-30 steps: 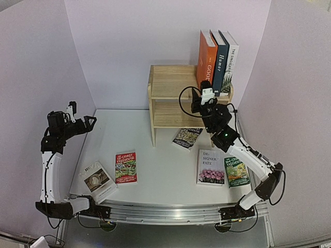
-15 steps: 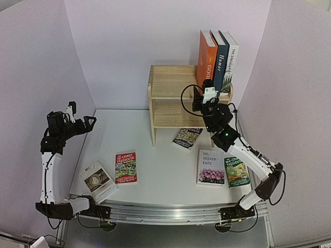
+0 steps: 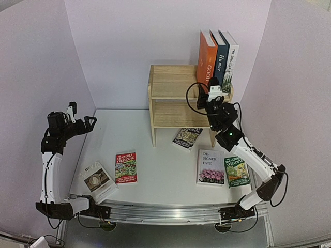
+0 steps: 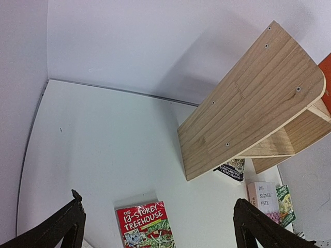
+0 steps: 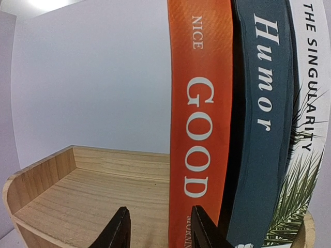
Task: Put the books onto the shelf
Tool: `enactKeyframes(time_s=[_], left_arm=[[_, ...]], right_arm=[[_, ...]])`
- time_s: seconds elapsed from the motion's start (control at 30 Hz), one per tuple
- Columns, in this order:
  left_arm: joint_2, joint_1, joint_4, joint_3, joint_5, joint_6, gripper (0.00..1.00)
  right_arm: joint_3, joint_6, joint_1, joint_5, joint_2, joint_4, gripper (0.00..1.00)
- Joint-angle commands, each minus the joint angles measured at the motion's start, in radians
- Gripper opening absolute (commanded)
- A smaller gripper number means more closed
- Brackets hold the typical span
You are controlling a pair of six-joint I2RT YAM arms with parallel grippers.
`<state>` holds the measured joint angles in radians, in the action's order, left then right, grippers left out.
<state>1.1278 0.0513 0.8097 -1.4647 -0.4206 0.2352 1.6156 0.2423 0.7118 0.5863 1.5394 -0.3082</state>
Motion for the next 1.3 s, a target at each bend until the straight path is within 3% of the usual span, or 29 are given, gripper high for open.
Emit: enactKeyframes(time_s=[0.0,0.6,1.27], left_arm=[[-0.012,0.001,-0.034,-0.009,-0.014,-0.011,1.0],[-0.011,0.001,-0.032,-0.011,-0.01,-0.017,1.0],[-0.018,0.001,-0.032,0.0,-0.008,-0.021,1.0]], right_arm=[[0.079,0.033,-0.012,0.061,0.054,-0.039,0.36],[0.158,0.166,-0.015,0.212,0.168,-0.218,0.21],[0.161,0.153,-0.029,0.228,0.164,-0.229,0.23]])
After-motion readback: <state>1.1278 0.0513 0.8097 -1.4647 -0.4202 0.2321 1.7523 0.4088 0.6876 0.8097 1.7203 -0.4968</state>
